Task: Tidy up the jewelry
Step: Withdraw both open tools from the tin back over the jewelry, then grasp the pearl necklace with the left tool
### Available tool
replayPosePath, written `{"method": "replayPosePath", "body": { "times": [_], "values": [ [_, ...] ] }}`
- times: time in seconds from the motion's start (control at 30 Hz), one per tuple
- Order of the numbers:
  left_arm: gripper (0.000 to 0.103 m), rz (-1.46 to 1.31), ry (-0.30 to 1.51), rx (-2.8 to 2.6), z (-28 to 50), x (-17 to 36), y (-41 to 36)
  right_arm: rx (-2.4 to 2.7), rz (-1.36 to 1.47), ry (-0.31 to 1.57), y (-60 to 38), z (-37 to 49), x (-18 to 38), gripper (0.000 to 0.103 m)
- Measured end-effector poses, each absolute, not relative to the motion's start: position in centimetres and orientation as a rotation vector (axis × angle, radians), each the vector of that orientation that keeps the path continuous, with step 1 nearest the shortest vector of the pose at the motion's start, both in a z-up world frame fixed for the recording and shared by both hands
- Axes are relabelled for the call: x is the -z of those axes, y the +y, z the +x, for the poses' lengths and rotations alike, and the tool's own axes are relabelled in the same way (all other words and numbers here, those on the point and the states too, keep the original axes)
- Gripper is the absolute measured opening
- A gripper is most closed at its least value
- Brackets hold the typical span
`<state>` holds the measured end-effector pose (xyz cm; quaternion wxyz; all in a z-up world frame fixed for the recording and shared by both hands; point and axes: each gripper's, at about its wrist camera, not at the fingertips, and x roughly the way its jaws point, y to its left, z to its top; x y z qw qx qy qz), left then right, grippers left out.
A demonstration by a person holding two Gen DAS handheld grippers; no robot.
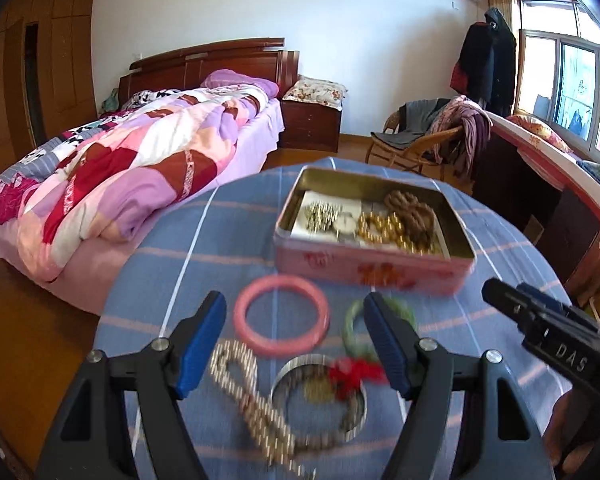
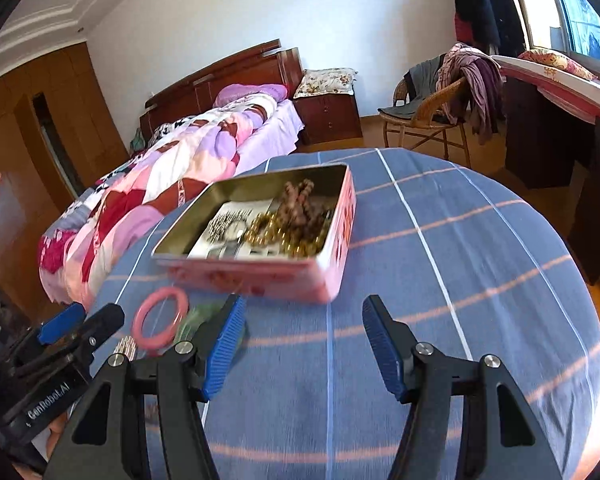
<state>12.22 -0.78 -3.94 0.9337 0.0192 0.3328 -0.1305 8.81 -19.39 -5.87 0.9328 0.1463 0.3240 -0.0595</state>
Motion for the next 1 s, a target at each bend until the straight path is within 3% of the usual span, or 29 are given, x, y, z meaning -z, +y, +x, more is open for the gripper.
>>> {"method": "replayPosePath", "body": {
  "times": [0.6, 1.0],
  "values": [
    [0.073, -0.022, 0.749, 0.210, 6.7, 7.4, 3.1, 0.058, 0.199, 0.698, -16.0, 3.1, 6.6, 0.062],
    [0.072, -0.127, 0.793, 0.202, 9.3, 7.6, 4.7, 0.031, 0.193, 0.722, -15.2, 3.1, 7.0, 0.062]
  ]
}}
